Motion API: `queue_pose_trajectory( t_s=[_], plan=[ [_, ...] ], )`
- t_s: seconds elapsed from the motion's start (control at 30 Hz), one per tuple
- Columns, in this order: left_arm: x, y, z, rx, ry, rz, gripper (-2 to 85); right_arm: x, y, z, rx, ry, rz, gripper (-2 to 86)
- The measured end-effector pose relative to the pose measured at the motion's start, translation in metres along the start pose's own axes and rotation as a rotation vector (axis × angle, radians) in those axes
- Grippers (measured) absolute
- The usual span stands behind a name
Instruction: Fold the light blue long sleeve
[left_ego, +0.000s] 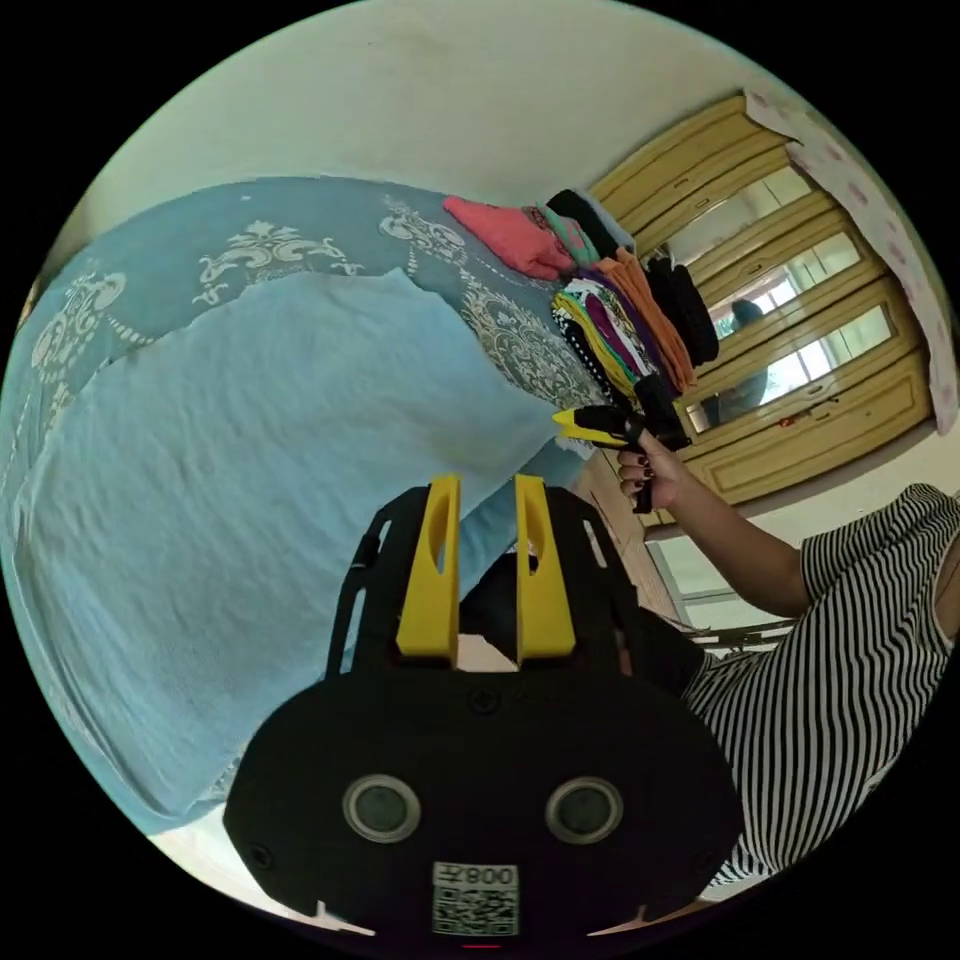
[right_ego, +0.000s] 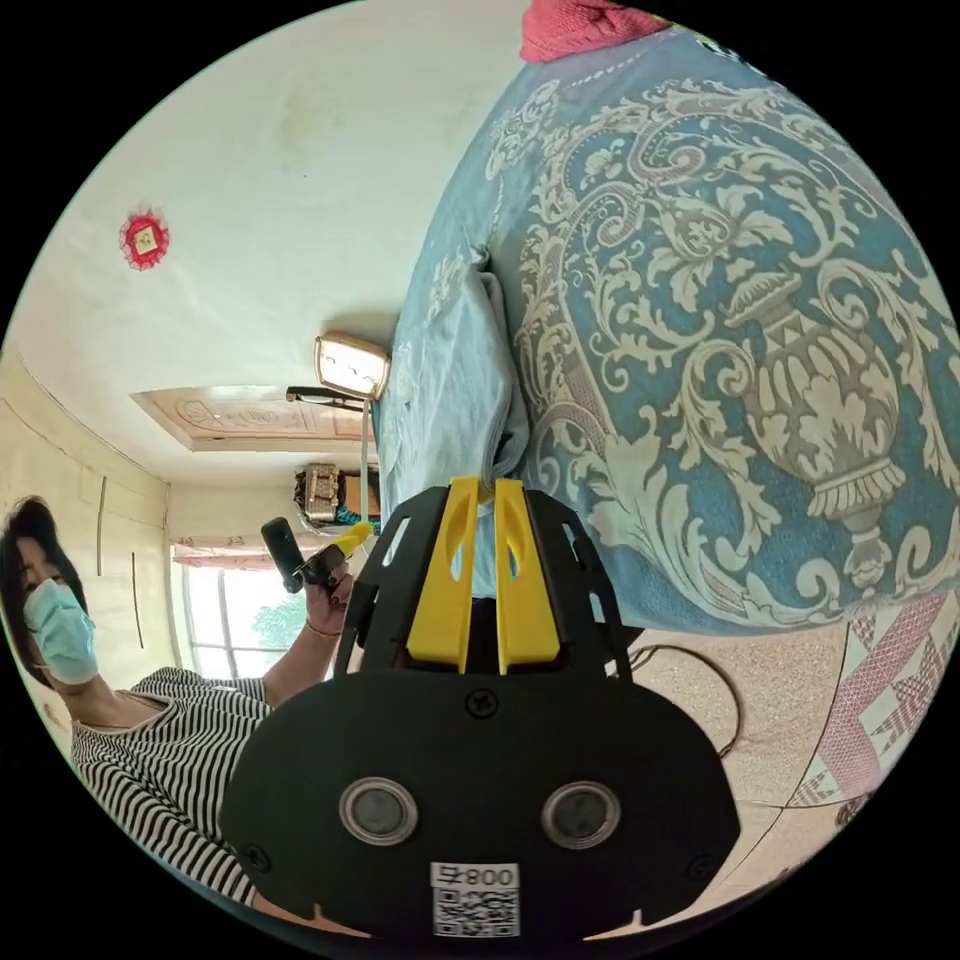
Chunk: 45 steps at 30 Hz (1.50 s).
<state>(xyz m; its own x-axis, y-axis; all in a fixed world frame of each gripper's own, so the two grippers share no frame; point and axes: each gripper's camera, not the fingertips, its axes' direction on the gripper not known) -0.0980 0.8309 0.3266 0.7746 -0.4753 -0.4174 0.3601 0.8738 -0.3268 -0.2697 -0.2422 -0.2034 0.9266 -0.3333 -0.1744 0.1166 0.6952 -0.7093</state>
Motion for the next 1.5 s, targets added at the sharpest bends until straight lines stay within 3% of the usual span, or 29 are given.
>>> queue_pose_trajectory(
  t_s=[0.23,0.4,0.57,0.7,1.2,1.5],
  plan=[
    [0.118,-0.109,0.074,-0.084,-0.203,0.299,9.9,-0.06,-0.017,0.015,-0.015,-0.01,-0.174,2.6],
    [0.148,-0.146,0.098,-0.111,-0.325,0.264,4.7,-0.09,-0.031,0.041,-0.073,0.014,-0.253,3.0],
    [0.134,-0.159,0.077,0.007,-0.203,0.073,3.1,-0.092,-0.046,0.039,-0.044,-0.039,-0.286,3.8],
    [0.128,-0.164,0.069,0.06,-0.139,-0.006,2.8,-0.047,-0.07,0.027,0.099,-0.11,-0.119,7.2],
    [0.158,-0.185,0.089,0.023,-0.129,0.09,2.7,-0.025,-0.197,0.119,0.021,-0.128,0.077,11.8],
    [0.146,-0.167,0.086,0.016,-0.099,0.116,2.6,-0.035,-0.225,0.17,-0.018,-0.105,0.105,7.7]
  ],
)
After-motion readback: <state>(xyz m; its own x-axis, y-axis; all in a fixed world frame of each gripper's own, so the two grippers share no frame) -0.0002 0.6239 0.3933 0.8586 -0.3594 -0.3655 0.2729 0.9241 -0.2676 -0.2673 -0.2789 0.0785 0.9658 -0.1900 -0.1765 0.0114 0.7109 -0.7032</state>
